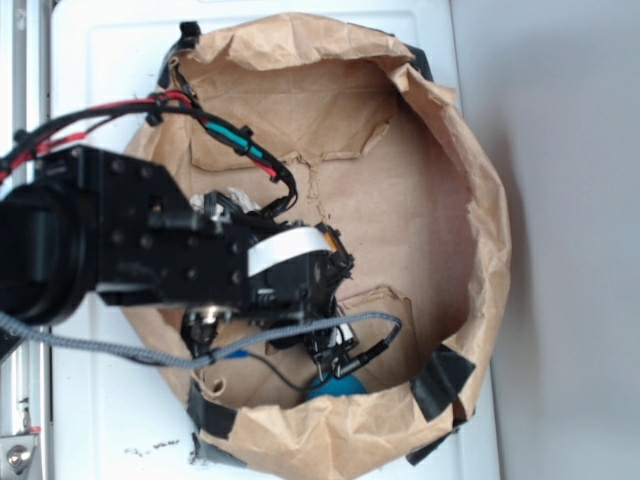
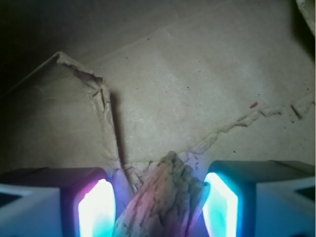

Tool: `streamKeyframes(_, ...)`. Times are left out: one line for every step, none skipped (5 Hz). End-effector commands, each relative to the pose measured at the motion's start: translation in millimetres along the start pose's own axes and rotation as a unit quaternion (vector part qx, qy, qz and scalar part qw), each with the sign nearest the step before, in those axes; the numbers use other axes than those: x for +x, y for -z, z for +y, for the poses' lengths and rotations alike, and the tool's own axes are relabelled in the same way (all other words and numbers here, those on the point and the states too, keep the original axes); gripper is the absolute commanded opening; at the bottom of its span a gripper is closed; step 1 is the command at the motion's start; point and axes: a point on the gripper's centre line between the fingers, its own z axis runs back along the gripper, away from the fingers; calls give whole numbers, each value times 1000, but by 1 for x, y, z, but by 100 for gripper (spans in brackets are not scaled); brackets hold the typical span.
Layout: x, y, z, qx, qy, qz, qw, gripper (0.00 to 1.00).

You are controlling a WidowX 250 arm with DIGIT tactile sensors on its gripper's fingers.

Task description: Grab the wood chip.

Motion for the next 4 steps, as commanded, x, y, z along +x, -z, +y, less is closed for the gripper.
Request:
streamKeyframes(4, -9, 3, -3, -9, -16, 1000, 0)
streamKeyframes(11, -50, -2, -52, -33, -9, 998, 0)
streamKeyframes(29, -97, 0, -59, -104, 25, 992, 0)
streamKeyframes(42, -114, 5, -47, -144, 38, 988, 0)
